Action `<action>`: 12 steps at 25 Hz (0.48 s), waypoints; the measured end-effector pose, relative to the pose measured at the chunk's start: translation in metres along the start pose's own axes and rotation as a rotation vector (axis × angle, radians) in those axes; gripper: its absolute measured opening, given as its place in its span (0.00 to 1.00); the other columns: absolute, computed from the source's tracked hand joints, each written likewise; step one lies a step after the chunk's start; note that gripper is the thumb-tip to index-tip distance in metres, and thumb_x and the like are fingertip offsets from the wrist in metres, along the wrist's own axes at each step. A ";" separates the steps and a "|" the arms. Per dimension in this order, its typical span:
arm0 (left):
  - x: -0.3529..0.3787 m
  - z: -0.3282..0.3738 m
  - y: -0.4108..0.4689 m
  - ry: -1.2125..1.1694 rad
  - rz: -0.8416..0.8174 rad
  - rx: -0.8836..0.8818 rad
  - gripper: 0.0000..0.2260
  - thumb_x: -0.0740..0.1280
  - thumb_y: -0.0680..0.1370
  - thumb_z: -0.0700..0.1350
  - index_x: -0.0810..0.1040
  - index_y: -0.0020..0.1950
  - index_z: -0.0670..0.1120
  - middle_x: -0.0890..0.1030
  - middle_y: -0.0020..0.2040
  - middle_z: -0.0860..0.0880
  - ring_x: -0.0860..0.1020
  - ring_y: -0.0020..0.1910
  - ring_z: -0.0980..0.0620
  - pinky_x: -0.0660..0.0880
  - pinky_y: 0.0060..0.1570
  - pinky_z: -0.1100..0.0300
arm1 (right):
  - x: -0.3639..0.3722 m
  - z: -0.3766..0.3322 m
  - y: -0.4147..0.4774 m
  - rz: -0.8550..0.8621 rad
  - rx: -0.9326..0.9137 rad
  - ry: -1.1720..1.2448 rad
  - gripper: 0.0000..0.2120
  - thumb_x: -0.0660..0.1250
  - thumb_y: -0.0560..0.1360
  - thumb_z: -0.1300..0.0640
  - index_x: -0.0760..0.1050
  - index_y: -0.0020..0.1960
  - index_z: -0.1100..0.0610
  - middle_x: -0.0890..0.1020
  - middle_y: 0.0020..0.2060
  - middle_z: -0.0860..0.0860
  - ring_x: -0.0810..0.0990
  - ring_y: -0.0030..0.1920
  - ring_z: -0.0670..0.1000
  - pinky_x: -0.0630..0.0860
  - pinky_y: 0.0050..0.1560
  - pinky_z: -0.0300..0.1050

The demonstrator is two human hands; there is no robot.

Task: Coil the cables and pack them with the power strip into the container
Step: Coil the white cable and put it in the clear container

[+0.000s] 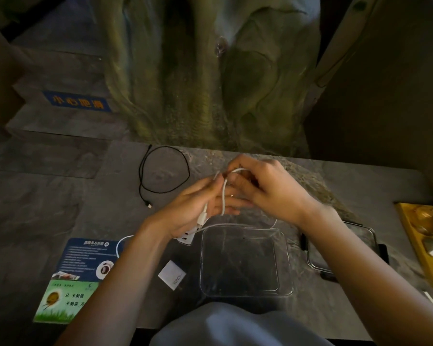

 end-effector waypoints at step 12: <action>0.003 0.005 -0.006 -0.258 -0.156 0.073 0.15 0.57 0.80 0.44 0.81 0.57 0.41 0.85 0.38 0.45 0.84 0.34 0.53 0.79 0.35 0.64 | 0.031 0.051 -0.014 0.140 0.389 0.707 0.14 0.61 0.81 0.53 0.74 0.39 0.57 0.73 0.25 0.47 0.70 0.24 0.45 0.66 0.25 0.38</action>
Point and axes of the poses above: each hand's wrist, its own y-axis towards the middle knuckle, its own x-axis out of the palm, z = x × y, the point moved 7 cm from there along y, towards the middle knuckle
